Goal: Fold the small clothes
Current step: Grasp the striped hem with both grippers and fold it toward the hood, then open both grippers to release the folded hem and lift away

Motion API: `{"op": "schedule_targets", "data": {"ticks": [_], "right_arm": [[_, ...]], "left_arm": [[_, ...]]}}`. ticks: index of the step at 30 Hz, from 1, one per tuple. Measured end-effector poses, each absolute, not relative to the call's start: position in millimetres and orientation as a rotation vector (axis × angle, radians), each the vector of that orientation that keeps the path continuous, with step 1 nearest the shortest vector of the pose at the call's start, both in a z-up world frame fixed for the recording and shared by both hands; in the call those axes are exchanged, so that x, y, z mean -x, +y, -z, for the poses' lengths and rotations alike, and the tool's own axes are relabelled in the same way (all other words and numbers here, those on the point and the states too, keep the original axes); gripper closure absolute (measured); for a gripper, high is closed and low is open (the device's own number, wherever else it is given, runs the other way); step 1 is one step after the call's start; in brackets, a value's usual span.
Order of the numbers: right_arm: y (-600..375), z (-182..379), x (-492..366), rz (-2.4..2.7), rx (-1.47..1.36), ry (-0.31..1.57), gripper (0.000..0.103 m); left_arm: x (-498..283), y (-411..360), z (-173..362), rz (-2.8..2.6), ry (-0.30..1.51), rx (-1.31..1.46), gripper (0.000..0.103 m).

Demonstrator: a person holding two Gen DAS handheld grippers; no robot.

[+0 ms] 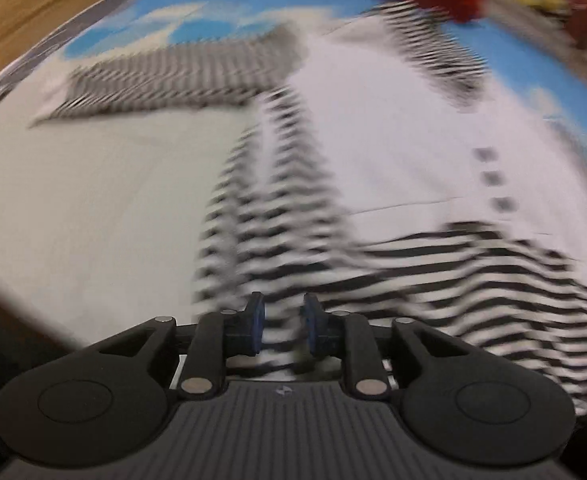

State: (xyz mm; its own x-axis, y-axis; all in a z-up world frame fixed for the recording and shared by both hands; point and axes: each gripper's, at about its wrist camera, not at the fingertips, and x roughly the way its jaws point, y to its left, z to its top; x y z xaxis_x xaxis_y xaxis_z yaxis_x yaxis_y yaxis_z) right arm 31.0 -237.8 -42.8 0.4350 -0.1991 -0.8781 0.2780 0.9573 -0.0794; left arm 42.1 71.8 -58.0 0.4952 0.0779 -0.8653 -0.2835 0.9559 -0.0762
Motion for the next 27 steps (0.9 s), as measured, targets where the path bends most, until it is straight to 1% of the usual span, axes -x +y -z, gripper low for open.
{"op": "schedule_targets", "data": {"ticks": [1, 2, 3, 5, 6, 7, 9, 12, 13, 14, 16, 18, 21, 22, 24, 27], "right_arm": [[-236.7, 38.3, -29.2, 0.293, -0.095, 1.067, 0.079], [-236.4, 34.0, -28.9, 0.280, -0.111, 1.048, 0.079], [-235.2, 29.3, -27.7, 0.262, -0.118, 1.025, 0.079], [-230.6, 25.9, -27.7, 0.234, -0.094, 1.006, 0.072], [-230.1, 29.5, -29.6, 0.229, -0.070, 1.029, 0.070], [-230.8, 36.3, -31.1, 0.235, -0.054, 1.072, 0.068], [-234.0, 44.2, -31.4, 0.253, -0.061, 1.128, 0.068], [-230.0, 30.7, -30.6, 0.235, -0.053, 1.062, 0.068], [-229.0, 30.5, -31.6, 0.231, -0.039, 1.062, 0.064], [-229.3, 34.0, -33.1, 0.234, -0.027, 1.088, 0.063], [-232.9, 44.8, -34.1, 0.244, -0.034, 1.148, 0.063], [-228.8, 38.7, -33.0, 0.241, -0.017, 1.108, 0.063], [-225.1, 16.3, -29.6, 0.217, -0.024, 0.978, 0.061], [-222.6, 9.8, -27.9, 0.213, -0.013, 0.930, 0.059], [-218.2, -4.9, -20.7, 0.198, 0.002, 0.829, 0.053], [-210.6, -22.0, -13.0, 0.178, 0.023, 0.688, 0.036]], "left_arm": [[-42.5, 63.6, 55.9, -0.183, 1.025, 0.202, 0.071], [-41.7, 58.0, 57.3, -0.161, 1.036, 0.190, 0.070], [-43.1, 56.6, 64.9, -0.154, 1.079, 0.184, 0.070], [-47.6, 68.6, 89.7, -0.206, 1.204, 0.207, 0.069], [-46.6, 75.3, 91.9, -0.213, 1.201, 0.250, 0.069], [-49.2, 75.0, 87.4, -0.214, 1.198, 0.237, 0.069], [-48.0, 69.7, 72.6, -0.225, 1.133, 0.208, 0.068], [-51.5, 67.6, 64.5, -0.199, 1.104, 0.256, 0.060], [-53.3, 63.7, 65.7, -0.194, 1.123, 0.258, 0.056], [-55.6, 61.5, 68.7, -0.190, 1.156, 0.259, 0.052], [-52.9, 65.0, 78.3, -0.191, 1.214, 0.279, 0.051], [-48.3, 67.1, 71.0, -0.208, 1.180, 0.262, 0.051], [-50.4, 59.7, 42.2, -0.193, 1.035, 0.196, 0.051], [-50.9, 57.6, 32.6, -0.190, 0.986, 0.185, 0.051], [-50.8, 53.2, 15.2, -0.191, 0.892, 0.165, 0.051], [-50.9, 51.4, -2.1, -0.192, 0.782, 0.166, 0.051]]}}
